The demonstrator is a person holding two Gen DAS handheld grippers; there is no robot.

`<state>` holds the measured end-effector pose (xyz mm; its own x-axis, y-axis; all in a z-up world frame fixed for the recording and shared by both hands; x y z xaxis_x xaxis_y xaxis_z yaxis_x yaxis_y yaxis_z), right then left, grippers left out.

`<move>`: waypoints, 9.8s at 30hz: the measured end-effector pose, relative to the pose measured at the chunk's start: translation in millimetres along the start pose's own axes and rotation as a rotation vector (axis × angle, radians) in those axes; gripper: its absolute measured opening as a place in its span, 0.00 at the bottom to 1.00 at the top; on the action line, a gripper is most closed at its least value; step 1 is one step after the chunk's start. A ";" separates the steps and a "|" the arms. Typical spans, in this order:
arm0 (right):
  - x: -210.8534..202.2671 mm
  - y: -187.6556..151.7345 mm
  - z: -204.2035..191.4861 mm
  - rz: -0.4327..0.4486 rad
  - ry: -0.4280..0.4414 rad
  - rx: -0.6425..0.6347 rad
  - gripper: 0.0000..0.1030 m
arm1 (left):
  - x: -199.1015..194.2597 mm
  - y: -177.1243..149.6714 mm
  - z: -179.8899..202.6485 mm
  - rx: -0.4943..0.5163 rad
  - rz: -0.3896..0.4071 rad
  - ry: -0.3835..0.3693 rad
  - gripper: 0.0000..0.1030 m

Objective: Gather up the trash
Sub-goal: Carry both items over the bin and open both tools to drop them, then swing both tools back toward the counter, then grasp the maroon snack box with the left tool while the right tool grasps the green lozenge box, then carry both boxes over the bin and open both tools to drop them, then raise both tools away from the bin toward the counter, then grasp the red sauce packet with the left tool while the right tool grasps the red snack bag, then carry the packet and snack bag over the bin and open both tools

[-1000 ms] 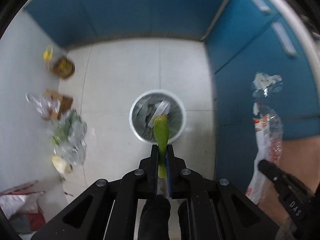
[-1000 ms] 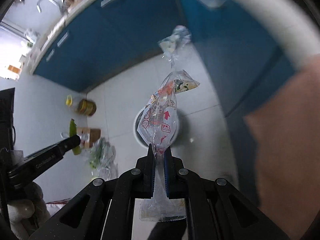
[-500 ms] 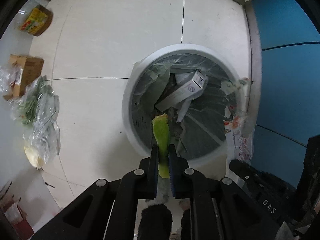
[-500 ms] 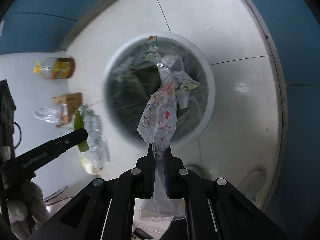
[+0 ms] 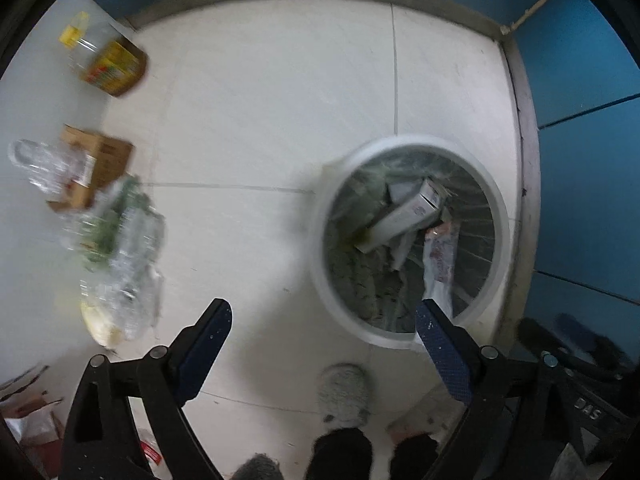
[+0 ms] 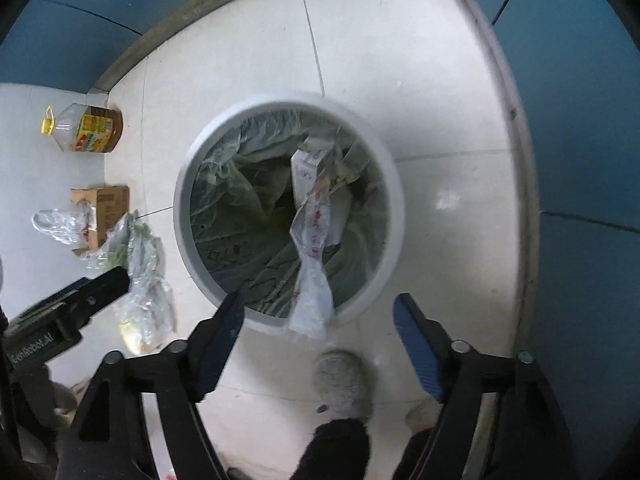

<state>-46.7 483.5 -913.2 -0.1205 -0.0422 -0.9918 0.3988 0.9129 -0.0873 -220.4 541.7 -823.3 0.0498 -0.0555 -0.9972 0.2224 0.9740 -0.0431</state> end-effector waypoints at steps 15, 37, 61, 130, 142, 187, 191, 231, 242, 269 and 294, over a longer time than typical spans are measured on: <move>-211.5 -65.7 10.6 0.246 -0.109 -0.037 1.00 | -205.1 -82.6 7.2 -0.013 0.188 0.067 0.92; -544.1 -199.9 29.0 0.469 -0.002 -0.063 1.00 | -471.9 -190.8 91.4 0.103 0.372 -0.006 0.91; -579.3 -295.4 482.8 0.475 0.013 0.854 1.00 | -478.7 -194.8 476.9 0.587 0.343 -0.083 0.92; -546.2 -192.9 321.1 0.458 0.098 0.561 0.67 | -433.1 -116.7 338.6 0.467 0.283 -0.112 0.55; -328.8 -103.4 98.4 0.256 0.129 0.252 0.66 | -226.2 -49.4 113.7 0.171 0.082 -0.011 0.55; -122.7 -48.5 15.3 0.223 -0.132 -0.107 1.00 | -121.1 -56.7 16.3 0.048 0.206 0.101 0.99; -197.6 -66.3 17.6 0.281 -0.138 -0.104 1.00 | -181.0 -70.1 27.7 0.030 0.246 0.069 1.00; -623.2 -244.5 244.1 0.585 0.129 0.449 1.00 | -542.1 -157.8 276.3 0.354 0.578 0.036 1.00; -510.3 -388.9 613.6 0.421 0.188 1.310 0.95 | -452.1 -199.6 551.2 0.731 0.433 0.058 1.00; -424.4 -532.1 638.6 0.415 0.222 1.694 0.01 | -304.7 -217.7 745.5 1.018 0.081 -0.004 0.99; -504.1 -480.4 639.3 0.586 0.124 1.440 0.01 | -400.3 -215.6 750.4 0.943 0.313 -0.086 0.01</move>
<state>403.6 -193.3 -430.9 0.3155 0.2664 -0.9107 0.9096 -0.3582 0.2104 442.4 189.1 -369.2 0.3007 0.1221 -0.9459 0.8675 0.3770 0.3245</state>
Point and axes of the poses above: each gripper's, at about its wrist camera, not at the fingertips, and x roughly the way its jaws point, z to its right, y to its top, the point moved 10 cm from there along x, roughly the way its jaws point, and after that the axes turned 7 degrees about -y, right-handed, at the moved point
